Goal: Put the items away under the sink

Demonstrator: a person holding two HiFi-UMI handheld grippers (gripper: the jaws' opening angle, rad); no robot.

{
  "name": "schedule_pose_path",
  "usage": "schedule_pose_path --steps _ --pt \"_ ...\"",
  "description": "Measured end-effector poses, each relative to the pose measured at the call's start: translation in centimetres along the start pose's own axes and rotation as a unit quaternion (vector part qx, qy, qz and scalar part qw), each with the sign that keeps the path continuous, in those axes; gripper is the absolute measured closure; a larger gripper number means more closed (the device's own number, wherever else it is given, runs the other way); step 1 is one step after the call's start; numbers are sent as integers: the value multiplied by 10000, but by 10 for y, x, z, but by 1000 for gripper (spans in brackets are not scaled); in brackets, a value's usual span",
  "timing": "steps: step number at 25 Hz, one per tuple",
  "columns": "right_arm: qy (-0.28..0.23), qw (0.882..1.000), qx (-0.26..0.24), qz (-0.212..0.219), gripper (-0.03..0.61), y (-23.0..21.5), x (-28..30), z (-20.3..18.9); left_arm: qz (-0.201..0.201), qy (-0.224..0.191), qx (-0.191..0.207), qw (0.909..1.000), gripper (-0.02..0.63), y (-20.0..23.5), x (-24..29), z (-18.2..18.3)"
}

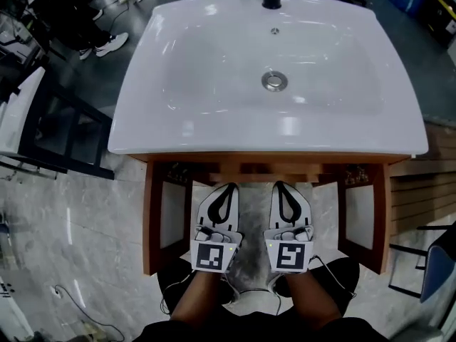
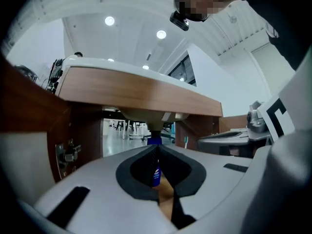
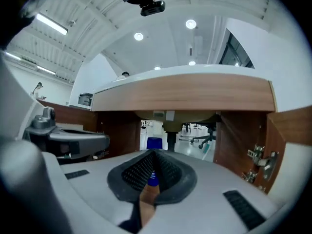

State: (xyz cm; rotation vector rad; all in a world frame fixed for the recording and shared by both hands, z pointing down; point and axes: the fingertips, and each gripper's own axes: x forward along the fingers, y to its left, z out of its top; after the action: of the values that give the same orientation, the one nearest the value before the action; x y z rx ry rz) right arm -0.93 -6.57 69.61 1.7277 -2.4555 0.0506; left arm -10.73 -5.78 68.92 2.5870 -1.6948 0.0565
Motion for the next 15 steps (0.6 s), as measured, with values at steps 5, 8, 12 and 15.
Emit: schedule_pose_path --steps 5,8,12,15 --pt "392 9992 56 -76 560 -19 -30 78 -41 486 -219 9986 592 -12 -11 75" --pt "597 9981 -18 -138 560 -32 -45 130 -106 577 -242 9980 592 -20 -15 137" --pt "525 9982 -200 -192 560 -45 -56 206 -144 552 -142 9983 592 -26 -17 217" --pt "437 9982 -384 -111 560 -44 -64 265 -167 477 -68 9987 592 -26 -20 273"
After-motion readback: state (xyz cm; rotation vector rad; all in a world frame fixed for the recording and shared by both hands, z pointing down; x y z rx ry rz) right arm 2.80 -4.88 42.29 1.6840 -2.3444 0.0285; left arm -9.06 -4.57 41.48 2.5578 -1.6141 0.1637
